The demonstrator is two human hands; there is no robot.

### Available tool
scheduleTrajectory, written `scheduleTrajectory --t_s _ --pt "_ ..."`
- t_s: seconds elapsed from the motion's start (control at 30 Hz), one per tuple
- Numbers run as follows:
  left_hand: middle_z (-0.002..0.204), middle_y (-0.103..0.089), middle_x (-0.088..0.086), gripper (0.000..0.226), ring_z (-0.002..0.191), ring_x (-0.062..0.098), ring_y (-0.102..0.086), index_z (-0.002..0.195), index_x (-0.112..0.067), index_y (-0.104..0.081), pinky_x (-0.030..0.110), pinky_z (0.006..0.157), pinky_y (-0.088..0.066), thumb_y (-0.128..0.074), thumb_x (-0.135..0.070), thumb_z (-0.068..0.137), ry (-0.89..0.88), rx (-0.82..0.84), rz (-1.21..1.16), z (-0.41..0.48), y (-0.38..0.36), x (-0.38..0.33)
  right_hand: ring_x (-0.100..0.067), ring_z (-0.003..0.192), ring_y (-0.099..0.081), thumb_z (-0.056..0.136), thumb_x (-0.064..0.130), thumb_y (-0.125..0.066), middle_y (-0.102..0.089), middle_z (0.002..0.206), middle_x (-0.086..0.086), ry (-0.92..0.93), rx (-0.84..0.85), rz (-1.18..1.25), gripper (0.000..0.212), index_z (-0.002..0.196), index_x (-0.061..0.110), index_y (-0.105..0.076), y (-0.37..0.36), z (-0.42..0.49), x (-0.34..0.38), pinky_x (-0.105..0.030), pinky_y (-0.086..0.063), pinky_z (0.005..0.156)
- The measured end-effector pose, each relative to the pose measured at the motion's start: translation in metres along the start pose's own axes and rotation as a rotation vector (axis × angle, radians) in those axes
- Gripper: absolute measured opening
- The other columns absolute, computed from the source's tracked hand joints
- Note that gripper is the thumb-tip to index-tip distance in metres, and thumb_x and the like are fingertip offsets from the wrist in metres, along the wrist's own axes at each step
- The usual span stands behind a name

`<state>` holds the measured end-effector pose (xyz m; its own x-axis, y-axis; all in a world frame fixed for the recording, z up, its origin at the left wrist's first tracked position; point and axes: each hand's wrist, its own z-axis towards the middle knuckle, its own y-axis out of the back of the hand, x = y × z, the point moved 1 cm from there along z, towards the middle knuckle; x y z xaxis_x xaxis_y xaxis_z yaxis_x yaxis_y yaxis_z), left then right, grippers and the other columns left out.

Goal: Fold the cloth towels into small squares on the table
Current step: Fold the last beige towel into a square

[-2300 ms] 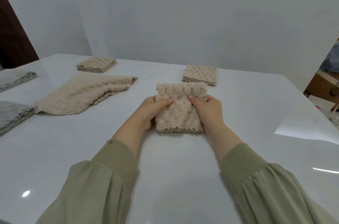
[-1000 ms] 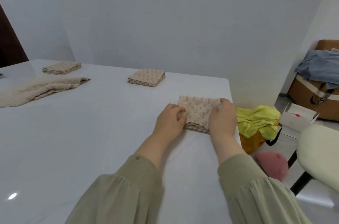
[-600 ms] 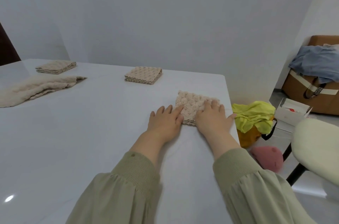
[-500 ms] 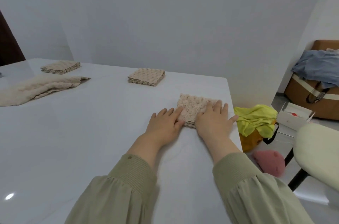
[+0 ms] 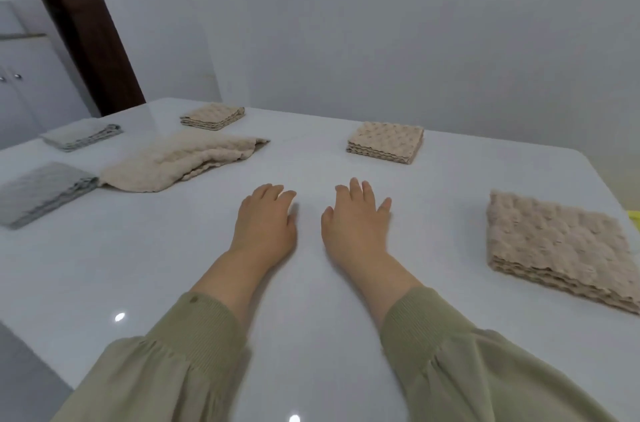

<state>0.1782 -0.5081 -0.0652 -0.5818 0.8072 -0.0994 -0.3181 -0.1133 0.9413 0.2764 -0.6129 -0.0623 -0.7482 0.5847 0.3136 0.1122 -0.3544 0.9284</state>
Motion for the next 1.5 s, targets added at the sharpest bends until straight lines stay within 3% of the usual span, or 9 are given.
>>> scheduleTrajectory --t_s 0.37,0.5,0.7,0.83,1.03,1.17,1.3,1.4,1.5 --pt "0.159 -0.001 0.005 0.066 0.145 0.027 0.008 0.15 -0.02 -0.011 0.05 0.116 -0.003 -0.039 -0.018 0.09 0.383 -0.001 0.103 0.038 0.006 0.152 -0.026 0.147 0.001 0.1 0.028 -0.028 -0.005 0.159 -0.01 0.027 0.036 0.059 0.05 0.147 0.012 -0.02 -0.052 0.047 0.124 -0.052 -0.004 0.116" --pt "0.152 -0.025 0.012 0.066 0.139 0.032 -0.021 0.15 -0.017 -0.009 0.044 0.114 -0.021 -0.039 -0.021 0.092 0.471 0.037 -0.034 0.053 0.0 0.202 -0.027 0.147 0.001 0.1 0.028 -0.029 -0.005 0.159 -0.01 -0.019 0.027 0.086 0.051 0.147 0.011 -0.02 -0.071 0.065 0.164 -0.051 -0.003 0.116" --pt "0.107 -0.058 0.008 0.018 0.103 0.027 -0.047 0.098 -0.01 -0.058 0.032 0.072 -0.037 -0.042 -0.011 0.091 0.257 -0.079 -0.066 0.056 0.003 0.222 -0.023 0.146 -0.004 0.097 0.02 -0.036 -0.011 0.158 -0.007 0.098 0.006 0.073 0.055 0.148 0.011 -0.018 -0.085 0.066 0.202 -0.046 -0.003 0.117" --pt "0.069 -0.055 0.003 0.025 0.074 0.026 -0.054 0.064 -0.014 -0.048 0.031 0.056 -0.031 -0.047 -0.016 0.089 0.167 -0.088 -0.361 0.036 0.01 0.199 -0.02 0.145 -0.011 0.09 0.011 -0.043 -0.019 0.156 -0.003 0.102 -0.028 0.119 0.06 0.147 0.015 -0.024 -0.076 0.049 0.183 -0.042 -0.007 0.119" --pt "0.055 -0.041 -0.003 0.036 0.057 0.016 -0.039 0.058 -0.014 -0.04 0.03 0.051 -0.025 -0.056 -0.024 0.089 -0.045 0.029 -0.637 -0.001 0.021 0.177 -0.024 0.124 -0.043 0.082 0.022 -0.056 -0.055 0.127 -0.003 0.042 -0.079 0.135 0.043 0.125 0.017 -0.053 -0.069 0.021 0.174 -0.044 -0.027 0.108" --pt "0.085 -0.063 -0.002 0.014 0.086 0.014 -0.05 0.082 -0.016 -0.067 0.027 0.076 -0.037 -0.058 -0.027 0.084 -0.269 0.004 -0.535 -0.016 0.018 0.181 -0.025 0.113 -0.049 0.083 0.012 -0.051 -0.062 0.107 -0.003 -0.024 -0.078 0.086 0.023 0.104 0.018 -0.059 -0.06 0.005 0.172 -0.045 -0.019 0.111" --pt "0.135 -0.05 -0.001 0.05 0.13 0.019 -0.034 0.124 -0.021 -0.06 0.038 0.11 -0.025 -0.046 -0.032 0.077 -0.206 0.056 -0.408 -0.006 0.017 0.195 -0.029 0.106 -0.052 0.082 0.014 -0.048 -0.063 0.097 -0.005 -0.06 -0.107 0.107 0.012 0.091 0.02 -0.05 -0.058 0.004 0.163 -0.045 -0.027 0.106" --pt "0.145 -0.039 0.0 0.057 0.136 0.02 -0.027 0.137 -0.022 -0.043 0.043 0.111 -0.025 -0.054 -0.028 0.082 -0.155 0.123 -0.307 0.0 0.015 0.196 -0.026 0.115 -0.048 0.085 0.028 -0.051 -0.06 0.113 -0.003 -0.063 -0.006 0.128 0.042 0.126 0.022 -0.044 -0.061 0.009 0.161 -0.052 -0.022 0.11" --pt "0.126 -0.056 -0.002 0.049 0.122 0.022 -0.046 0.127 -0.026 -0.052 0.035 0.095 -0.04 -0.056 -0.028 0.078 -0.173 0.137 -0.347 0.003 0.016 0.202 -0.028 0.115 -0.046 0.086 0.025 -0.049 -0.056 0.119 -0.002 -0.024 -0.021 0.011 0.033 0.119 0.023 -0.054 -0.061 0.014 0.162 -0.053 -0.022 0.109"
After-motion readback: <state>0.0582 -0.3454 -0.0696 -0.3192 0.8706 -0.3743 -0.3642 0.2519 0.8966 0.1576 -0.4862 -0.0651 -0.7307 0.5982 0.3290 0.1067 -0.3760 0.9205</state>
